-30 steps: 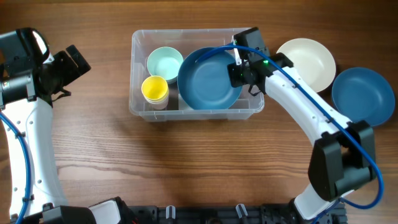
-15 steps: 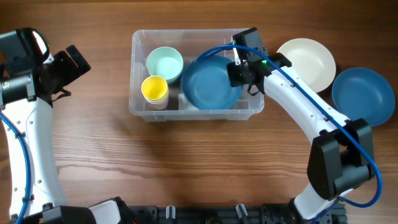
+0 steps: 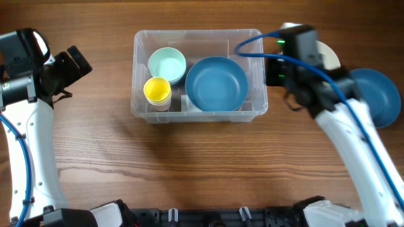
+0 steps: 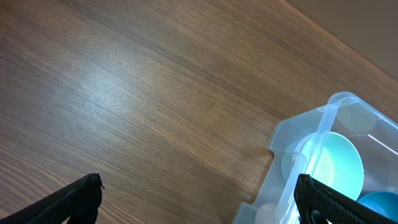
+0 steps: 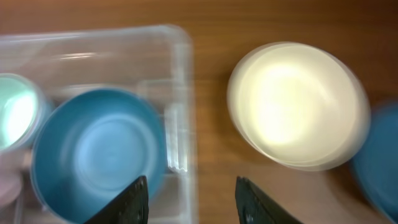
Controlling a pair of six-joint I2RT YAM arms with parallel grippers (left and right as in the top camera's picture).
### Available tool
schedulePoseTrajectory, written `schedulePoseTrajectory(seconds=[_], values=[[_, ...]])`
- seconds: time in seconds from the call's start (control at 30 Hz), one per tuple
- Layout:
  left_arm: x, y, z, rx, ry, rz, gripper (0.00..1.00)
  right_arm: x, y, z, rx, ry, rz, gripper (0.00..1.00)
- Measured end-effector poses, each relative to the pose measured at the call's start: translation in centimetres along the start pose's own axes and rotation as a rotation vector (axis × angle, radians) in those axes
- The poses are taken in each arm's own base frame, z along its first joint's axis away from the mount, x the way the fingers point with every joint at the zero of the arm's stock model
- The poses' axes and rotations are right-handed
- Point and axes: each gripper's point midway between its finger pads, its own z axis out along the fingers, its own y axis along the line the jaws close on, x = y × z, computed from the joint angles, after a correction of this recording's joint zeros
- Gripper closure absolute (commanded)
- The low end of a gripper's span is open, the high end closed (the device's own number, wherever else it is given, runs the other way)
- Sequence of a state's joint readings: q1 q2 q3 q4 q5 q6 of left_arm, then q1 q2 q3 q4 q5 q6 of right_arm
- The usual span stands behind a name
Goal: Pack container
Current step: 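Lower the teal plate into the box and release it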
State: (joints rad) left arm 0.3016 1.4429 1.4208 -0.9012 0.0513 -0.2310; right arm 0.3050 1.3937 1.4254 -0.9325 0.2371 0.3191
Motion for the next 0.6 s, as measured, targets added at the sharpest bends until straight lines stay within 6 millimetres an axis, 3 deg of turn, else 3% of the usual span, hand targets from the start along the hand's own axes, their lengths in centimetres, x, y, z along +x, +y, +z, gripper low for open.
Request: schedulePoseTrajectory(seconds=[0.13, 0.17, 0.3, 0.43, 0.6], values=[[0.0, 0.0, 0.0, 0.000, 0.000, 0.000, 0.00, 0.3, -7.2, -1.9, 0.121, 0.013, 0.207, 0.59], [0.0, 0.0, 0.0, 0.000, 0.000, 0.000, 0.00, 0.5, -9.4, -2.1, 0.159, 0.022, 0.267, 0.59], [0.0, 0.0, 0.0, 0.000, 0.000, 0.000, 0.00, 1.6, -14.8, -1.7, 0.231, 0.066, 0.421, 0.59], [0.0, 0.0, 0.0, 0.000, 0.000, 0.000, 0.00, 3.0, -18.0, 0.0, 0.250, 0.129, 0.539, 0.52], [0.0, 0.0, 0.0, 0.000, 0.000, 0.000, 0.00, 5.5, -18.4, 4.6, 0.240, 0.269, 0.622, 0.53]])
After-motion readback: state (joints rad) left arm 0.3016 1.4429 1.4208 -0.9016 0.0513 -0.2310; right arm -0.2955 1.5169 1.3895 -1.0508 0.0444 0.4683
